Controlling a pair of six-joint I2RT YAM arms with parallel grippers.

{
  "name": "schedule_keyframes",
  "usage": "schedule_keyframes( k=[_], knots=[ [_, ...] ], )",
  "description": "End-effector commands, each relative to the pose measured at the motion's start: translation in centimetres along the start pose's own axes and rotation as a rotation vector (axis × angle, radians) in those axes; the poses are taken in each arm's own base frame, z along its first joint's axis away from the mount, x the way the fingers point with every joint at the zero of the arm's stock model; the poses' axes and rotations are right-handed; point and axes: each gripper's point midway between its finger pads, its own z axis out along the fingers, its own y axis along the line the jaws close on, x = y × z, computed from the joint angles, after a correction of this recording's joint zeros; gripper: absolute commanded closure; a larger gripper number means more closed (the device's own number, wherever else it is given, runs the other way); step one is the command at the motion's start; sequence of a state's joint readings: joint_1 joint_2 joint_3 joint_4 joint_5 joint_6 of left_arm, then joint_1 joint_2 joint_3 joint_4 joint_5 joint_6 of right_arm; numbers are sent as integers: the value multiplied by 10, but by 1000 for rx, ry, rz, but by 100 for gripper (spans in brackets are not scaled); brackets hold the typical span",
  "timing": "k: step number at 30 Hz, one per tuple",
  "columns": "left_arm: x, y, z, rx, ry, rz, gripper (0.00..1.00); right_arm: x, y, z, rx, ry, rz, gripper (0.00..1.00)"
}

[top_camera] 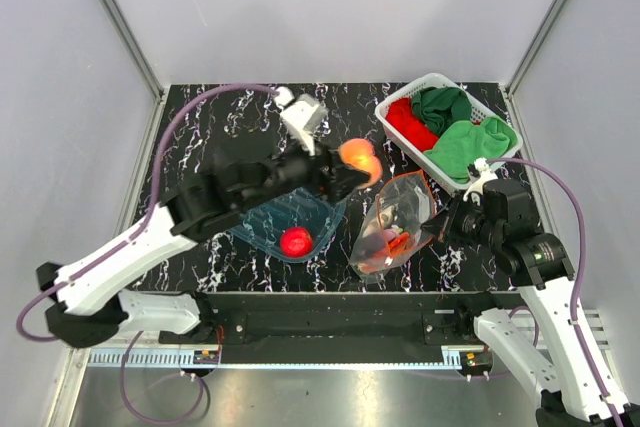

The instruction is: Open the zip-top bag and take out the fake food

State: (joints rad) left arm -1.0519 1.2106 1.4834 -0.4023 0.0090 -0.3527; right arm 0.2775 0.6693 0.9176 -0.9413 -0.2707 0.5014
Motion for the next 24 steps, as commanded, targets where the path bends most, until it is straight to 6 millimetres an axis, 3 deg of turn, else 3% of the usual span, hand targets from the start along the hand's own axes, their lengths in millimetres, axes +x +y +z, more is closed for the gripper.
schedule_keyframes(
  k=[1,2,3,5,9,19,24],
  knots=[
    [23,68,-29,-284,27,-18,100,-6,1,-2,-7,-35,-27,100],
    [27,78,-38,-321,30,-29,100,-6,1,-3,-8,-37,-28,100],
    [43,99,-42,-385,64,-55,100,-6,2,-3,-10,-39,-27,100],
    [66,119,-51,-452,123,-88,100,-7,2,-3,-14,-40,-29,100],
    [132,173,-59,-627,238,-188,100,-6,3,-3,-18,-38,-31,100],
    [207,230,-8,-664,387,-203,100,-5,4,-5,-28,-42,-35,100],
    [234,239,14,-640,451,-207,98,-5,4,-4,-30,-37,-34,100]
  ],
)
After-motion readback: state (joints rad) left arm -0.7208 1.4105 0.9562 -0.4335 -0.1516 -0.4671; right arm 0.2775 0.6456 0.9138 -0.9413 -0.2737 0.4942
